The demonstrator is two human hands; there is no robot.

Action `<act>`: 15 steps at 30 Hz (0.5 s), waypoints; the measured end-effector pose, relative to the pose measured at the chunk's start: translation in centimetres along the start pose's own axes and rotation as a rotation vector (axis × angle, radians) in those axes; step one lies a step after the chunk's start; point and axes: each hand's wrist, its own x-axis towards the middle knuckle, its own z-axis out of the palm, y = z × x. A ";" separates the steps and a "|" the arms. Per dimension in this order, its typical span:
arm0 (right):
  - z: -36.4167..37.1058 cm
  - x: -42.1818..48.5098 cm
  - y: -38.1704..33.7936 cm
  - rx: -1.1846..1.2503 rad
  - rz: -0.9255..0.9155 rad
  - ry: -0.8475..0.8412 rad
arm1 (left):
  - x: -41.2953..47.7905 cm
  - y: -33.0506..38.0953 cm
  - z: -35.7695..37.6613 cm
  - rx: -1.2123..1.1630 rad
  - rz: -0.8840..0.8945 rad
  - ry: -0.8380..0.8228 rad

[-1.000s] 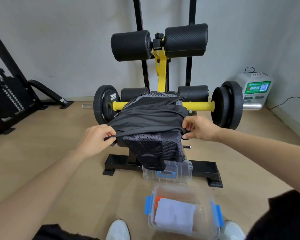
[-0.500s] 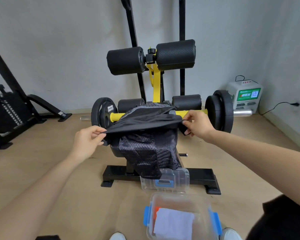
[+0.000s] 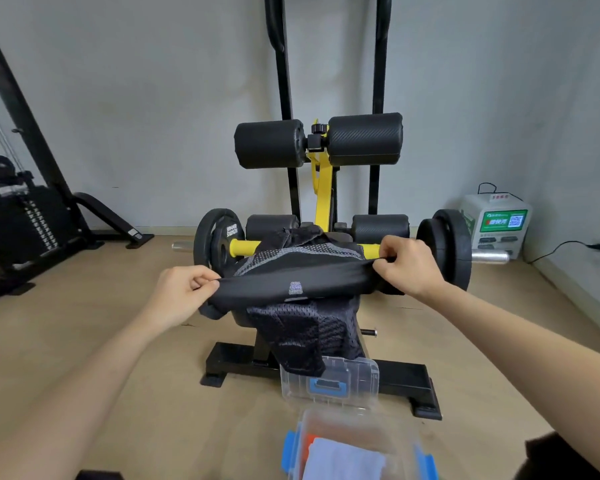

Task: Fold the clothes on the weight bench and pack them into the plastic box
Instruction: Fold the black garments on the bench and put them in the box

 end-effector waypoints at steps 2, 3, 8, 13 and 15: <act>0.6 0.6 0.4 0.045 0.028 -0.004 | 0.5 -0.3 0.5 0.017 0.008 0.030; 0.9 1.1 0.6 0.074 0.045 -0.003 | 0.9 -0.4 0.7 0.021 0.017 0.055; 2.3 4.2 0.6 0.180 0.094 0.062 | 4.1 -0.7 2.2 0.029 0.018 0.172; 4.2 8.0 0.6 0.184 0.097 0.089 | 8.1 -1.7 3.8 0.023 -0.035 0.252; 4.9 9.8 0.7 0.181 0.100 0.111 | 9.6 -1.9 4.5 0.020 -0.054 0.286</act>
